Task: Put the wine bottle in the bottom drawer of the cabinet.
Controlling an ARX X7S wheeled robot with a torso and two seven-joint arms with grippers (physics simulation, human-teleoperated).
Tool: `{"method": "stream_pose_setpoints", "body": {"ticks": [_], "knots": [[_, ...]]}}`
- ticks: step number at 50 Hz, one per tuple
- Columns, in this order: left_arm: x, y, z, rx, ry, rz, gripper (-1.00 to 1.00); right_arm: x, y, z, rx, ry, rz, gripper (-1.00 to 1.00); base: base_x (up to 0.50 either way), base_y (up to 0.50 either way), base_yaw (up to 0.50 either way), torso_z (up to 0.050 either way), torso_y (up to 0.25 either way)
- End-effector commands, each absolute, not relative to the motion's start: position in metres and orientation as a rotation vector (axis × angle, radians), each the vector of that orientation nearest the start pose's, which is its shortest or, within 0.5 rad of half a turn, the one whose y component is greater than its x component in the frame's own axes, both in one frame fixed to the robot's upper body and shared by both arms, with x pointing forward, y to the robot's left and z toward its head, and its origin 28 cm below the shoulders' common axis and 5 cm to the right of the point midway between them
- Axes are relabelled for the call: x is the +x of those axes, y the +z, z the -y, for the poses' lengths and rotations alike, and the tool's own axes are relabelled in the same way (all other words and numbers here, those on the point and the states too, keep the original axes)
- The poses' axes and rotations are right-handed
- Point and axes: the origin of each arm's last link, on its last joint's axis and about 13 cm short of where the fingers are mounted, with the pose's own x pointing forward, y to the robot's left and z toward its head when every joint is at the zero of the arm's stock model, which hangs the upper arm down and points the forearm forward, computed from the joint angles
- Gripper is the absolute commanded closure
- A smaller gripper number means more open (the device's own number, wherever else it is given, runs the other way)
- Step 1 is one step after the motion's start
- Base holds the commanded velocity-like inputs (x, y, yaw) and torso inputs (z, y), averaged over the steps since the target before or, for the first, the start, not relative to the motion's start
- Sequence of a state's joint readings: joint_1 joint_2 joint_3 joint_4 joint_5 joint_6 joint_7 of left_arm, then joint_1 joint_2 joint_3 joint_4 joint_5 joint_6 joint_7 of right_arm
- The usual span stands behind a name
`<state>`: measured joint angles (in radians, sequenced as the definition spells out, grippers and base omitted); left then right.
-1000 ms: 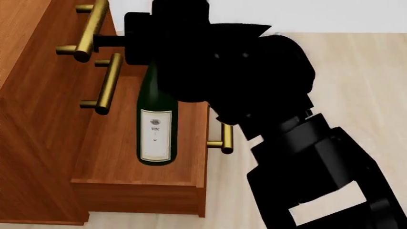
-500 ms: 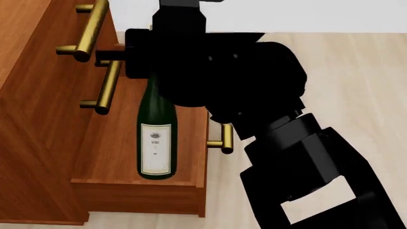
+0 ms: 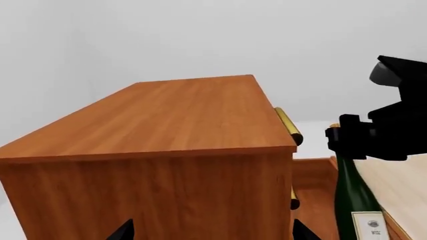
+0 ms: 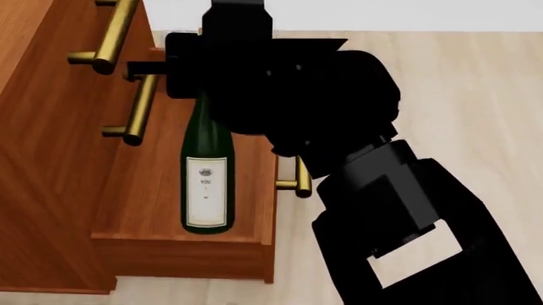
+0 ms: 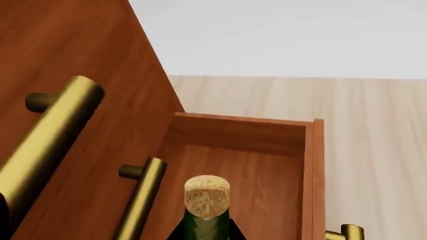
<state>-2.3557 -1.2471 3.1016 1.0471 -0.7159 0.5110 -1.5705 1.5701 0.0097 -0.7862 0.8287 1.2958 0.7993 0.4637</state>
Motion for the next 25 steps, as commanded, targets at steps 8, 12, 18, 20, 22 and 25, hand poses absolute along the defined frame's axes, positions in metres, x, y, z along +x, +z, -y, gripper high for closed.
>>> {"method": "stream_pose_setpoints", "body": {"ticks": [8, 12, 18, 20, 22, 25], "knots": [[0.0965, 0.2201, -0.2477, 0.075, 0.076, 0.207, -1.00, 0.3841, 0.2809, -0.0094, 0.069, 0.307, -0.480, 1.00, 0.00, 0.00, 0.00, 0.000, -0.134], [0.0966, 0.2201, -0.2477, 0.075, 0.078, 0.209, -1.00, 0.3845, 0.2798, -0.0100, 0.065, 0.312, -0.484, 1.00, 0.00, 0.00, 0.00, 0.000, -0.134], [0.0965, 0.2201, -0.2477, 0.075, 0.077, 0.207, -1.00, 0.3849, 0.2792, -0.0106, 0.058, 0.320, -0.484, 1.00, 0.00, 0.00, 0.00, 0.000, -0.134], [0.0963, 0.2201, -0.2477, 0.075, 0.075, 0.207, -1.00, 0.3852, 0.2790, -0.0105, 0.055, 0.320, -0.484, 1.00, 0.00, 0.00, 0.00, 0.000, -0.134], [0.0964, 0.2201, -0.2476, 0.076, 0.075, 0.206, -1.00, 0.3857, 0.2782, -0.0102, 0.055, 0.317, -0.485, 1.00, 0.00, 0.00, 0.00, 0.000, -0.134], [0.0965, 0.2202, -0.2476, 0.074, 0.076, 0.206, -1.00, 0.3861, 0.2764, -0.0103, 0.053, 0.316, -0.490, 1.00, 0.00, 0.00, 0.00, 0.000, -0.132]]}}
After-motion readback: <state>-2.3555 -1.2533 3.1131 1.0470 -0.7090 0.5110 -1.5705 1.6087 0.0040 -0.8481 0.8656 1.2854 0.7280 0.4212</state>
